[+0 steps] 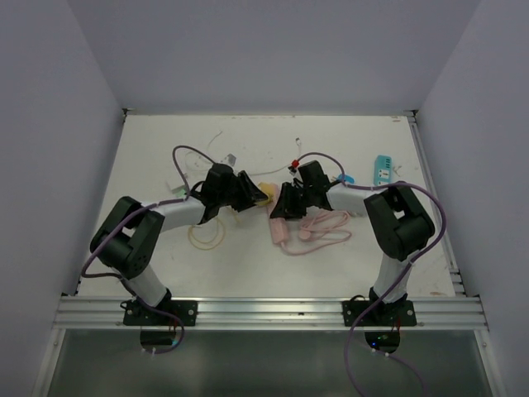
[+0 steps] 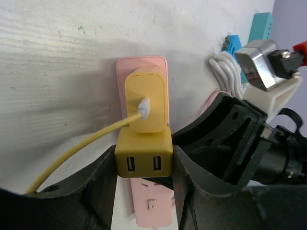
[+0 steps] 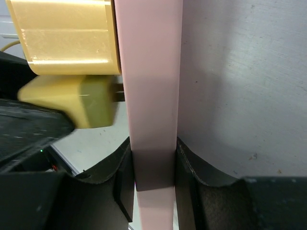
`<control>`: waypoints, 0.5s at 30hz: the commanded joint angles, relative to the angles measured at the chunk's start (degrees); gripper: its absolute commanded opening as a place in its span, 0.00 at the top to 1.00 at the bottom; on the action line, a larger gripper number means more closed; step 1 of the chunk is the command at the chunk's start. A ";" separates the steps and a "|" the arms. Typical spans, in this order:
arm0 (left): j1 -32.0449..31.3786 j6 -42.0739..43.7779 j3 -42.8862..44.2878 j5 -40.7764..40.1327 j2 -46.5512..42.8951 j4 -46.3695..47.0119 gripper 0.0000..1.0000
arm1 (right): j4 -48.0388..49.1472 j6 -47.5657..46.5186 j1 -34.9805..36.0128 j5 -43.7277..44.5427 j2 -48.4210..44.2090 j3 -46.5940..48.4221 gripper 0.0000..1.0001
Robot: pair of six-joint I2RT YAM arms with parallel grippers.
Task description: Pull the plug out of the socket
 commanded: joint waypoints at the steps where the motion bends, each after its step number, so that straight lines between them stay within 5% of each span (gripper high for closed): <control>1: 3.36 2.60 1.00 3.66 -7.14 1.15 1.00 | -15.37 -2.70 -2.76 20.06 6.00 -4.74 1.00; 15: 4.51 6.02 7.51 16.21 -8.19 -9.39 1.00 | -16.78 -3.84 -2.76 20.42 5.04 -4.04 1.00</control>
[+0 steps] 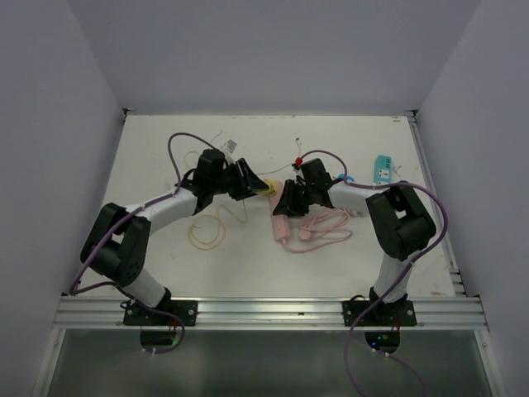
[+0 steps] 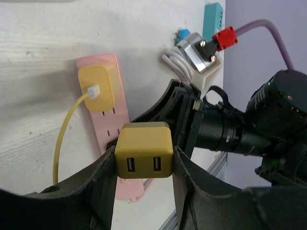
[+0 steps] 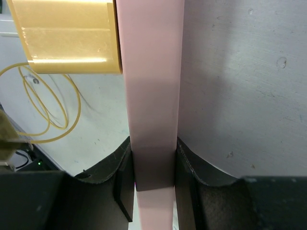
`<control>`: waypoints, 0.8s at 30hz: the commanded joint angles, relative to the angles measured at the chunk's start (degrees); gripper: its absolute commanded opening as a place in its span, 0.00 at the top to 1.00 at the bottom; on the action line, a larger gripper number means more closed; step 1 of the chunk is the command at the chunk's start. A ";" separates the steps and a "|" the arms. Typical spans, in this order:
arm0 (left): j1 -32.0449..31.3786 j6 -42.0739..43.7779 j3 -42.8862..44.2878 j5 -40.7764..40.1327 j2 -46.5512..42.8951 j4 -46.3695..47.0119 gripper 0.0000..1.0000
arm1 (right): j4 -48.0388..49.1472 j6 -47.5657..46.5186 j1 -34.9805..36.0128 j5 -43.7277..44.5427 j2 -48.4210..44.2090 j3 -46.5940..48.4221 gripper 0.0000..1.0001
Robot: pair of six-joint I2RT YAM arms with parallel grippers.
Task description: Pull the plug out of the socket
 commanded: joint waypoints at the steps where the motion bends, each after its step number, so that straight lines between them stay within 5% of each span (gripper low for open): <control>1: 0.14 3.51 2.39 7.04 -3.23 -4.59 1.00 | -15.27 -4.41 -1.67 17.99 5.04 -4.76 1.00; 6: 0.57 10.19 5.29 7.42 -10.61 -14.78 1.00 | -16.06 -5.29 -1.75 18.61 3.72 -5.11 1.00; 12: 11.36 15.38 4.94 -0.22 -16.42 -20.41 1.00 | -16.06 -6.25 -1.75 18.52 1.61 -6.17 1.00; 24: 18.42 20.22 3.10 -7.00 -3.78 -11.92 1.00 | -15.45 -8.45 -1.75 15.36 -1.38 -7.57 1.00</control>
